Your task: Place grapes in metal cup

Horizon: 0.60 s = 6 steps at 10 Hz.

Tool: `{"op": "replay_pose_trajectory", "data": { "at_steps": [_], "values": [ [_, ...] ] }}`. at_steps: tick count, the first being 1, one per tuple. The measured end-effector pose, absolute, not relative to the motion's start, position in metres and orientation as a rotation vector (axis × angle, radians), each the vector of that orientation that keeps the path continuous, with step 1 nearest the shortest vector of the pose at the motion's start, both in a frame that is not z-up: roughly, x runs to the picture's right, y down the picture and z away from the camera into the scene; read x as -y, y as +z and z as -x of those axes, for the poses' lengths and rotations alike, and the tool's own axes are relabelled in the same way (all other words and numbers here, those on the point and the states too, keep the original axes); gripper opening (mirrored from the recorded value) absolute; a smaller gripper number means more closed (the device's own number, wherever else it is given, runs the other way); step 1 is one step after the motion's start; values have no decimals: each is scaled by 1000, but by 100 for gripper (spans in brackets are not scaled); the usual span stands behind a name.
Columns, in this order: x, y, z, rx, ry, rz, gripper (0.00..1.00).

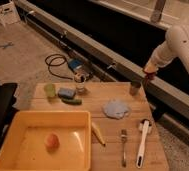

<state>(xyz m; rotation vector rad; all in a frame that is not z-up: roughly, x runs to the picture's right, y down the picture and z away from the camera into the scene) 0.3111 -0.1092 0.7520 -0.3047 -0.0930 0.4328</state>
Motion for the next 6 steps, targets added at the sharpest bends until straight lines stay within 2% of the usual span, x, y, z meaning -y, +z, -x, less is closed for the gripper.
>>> {"op": "replay_pose_trajectory", "data": {
  "at_steps": [3, 6],
  "values": [
    [115, 775, -310, 119, 462, 311, 0],
    [108, 790, -263, 141, 392, 334, 0]
  ]
}}
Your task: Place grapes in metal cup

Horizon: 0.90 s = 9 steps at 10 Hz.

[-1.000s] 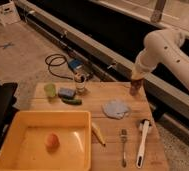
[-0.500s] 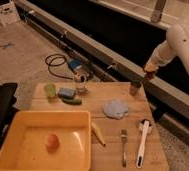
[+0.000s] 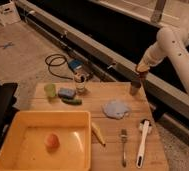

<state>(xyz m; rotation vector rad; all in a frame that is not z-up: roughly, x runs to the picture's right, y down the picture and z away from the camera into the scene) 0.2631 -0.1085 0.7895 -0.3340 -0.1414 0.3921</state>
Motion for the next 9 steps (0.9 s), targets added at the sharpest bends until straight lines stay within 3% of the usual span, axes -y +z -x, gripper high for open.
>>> {"op": "replay_pose_trajectory", "data": {
  "at_steps": [4, 9],
  "values": [
    [86, 775, -228, 184, 280, 330, 0],
    [88, 776, -226, 187, 291, 324, 0]
  ]
}}
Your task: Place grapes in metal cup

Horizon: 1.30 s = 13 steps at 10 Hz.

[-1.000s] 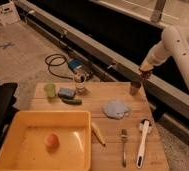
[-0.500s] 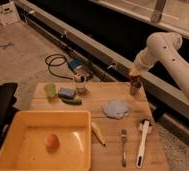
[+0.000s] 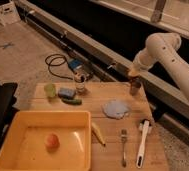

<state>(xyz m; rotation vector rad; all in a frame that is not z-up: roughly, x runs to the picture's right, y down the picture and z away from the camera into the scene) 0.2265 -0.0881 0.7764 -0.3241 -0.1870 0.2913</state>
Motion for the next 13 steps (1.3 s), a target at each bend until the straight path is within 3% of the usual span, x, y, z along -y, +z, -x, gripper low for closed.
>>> {"op": "replay_pose_trajectory", "data": {
  "at_steps": [13],
  "values": [
    [82, 821, -274, 273, 490, 295, 0]
  ]
}}
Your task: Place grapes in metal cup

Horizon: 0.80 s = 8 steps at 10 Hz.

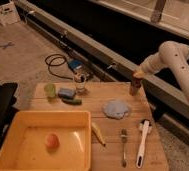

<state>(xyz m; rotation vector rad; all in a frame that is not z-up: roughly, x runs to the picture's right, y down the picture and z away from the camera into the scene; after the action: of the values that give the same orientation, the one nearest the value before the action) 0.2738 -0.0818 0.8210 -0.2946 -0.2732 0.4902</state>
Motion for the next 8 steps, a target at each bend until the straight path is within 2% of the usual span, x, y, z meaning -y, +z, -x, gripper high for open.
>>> {"op": "replay_pose_trajectory", "data": {
  "at_steps": [8],
  "values": [
    [86, 863, -291, 307, 544, 281, 2]
  ]
}}
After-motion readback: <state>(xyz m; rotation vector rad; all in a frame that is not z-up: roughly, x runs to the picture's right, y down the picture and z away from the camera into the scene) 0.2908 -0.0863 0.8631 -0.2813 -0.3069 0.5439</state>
